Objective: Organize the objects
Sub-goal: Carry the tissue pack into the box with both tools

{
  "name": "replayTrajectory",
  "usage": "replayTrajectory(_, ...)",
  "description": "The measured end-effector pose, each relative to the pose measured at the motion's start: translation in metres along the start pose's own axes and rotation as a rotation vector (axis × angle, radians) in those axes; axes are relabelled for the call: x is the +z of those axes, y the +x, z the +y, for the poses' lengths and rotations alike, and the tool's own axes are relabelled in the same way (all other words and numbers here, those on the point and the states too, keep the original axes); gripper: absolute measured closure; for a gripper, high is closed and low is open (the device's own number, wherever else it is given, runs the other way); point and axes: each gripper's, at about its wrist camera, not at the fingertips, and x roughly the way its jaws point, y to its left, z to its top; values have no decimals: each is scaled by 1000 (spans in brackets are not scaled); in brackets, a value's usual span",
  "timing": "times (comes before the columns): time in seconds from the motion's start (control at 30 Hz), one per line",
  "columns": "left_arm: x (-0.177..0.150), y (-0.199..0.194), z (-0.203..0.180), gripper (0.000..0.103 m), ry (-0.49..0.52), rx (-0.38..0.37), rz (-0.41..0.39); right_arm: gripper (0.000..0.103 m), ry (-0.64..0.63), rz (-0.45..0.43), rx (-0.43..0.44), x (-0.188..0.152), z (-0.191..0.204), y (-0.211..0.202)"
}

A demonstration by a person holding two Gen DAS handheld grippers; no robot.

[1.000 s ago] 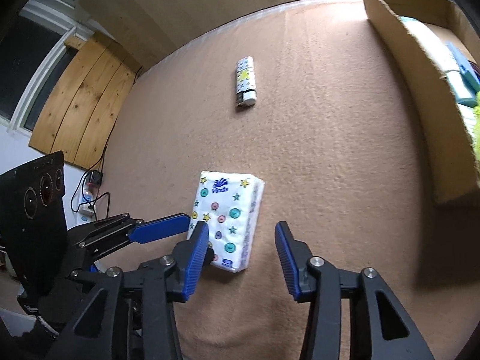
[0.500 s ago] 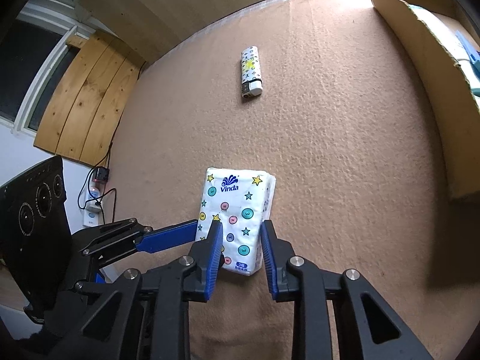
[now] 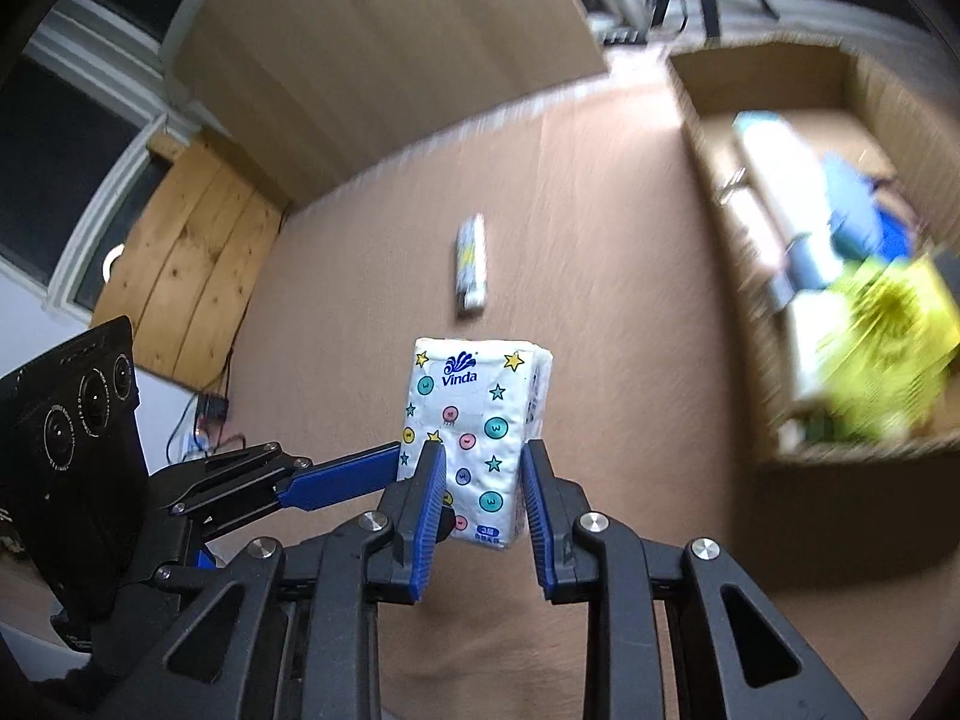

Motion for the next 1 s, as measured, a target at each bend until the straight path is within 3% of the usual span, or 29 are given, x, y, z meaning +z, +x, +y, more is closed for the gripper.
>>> replayTrajectory(0.43,107,43,-69,69,89,-45,-65,79,35,-161,-86,59,-65,-59)
replayTrajectory(1.0,182,130,-100,69,107,-71,-26,79,81,-189,-164,113,-152,-65)
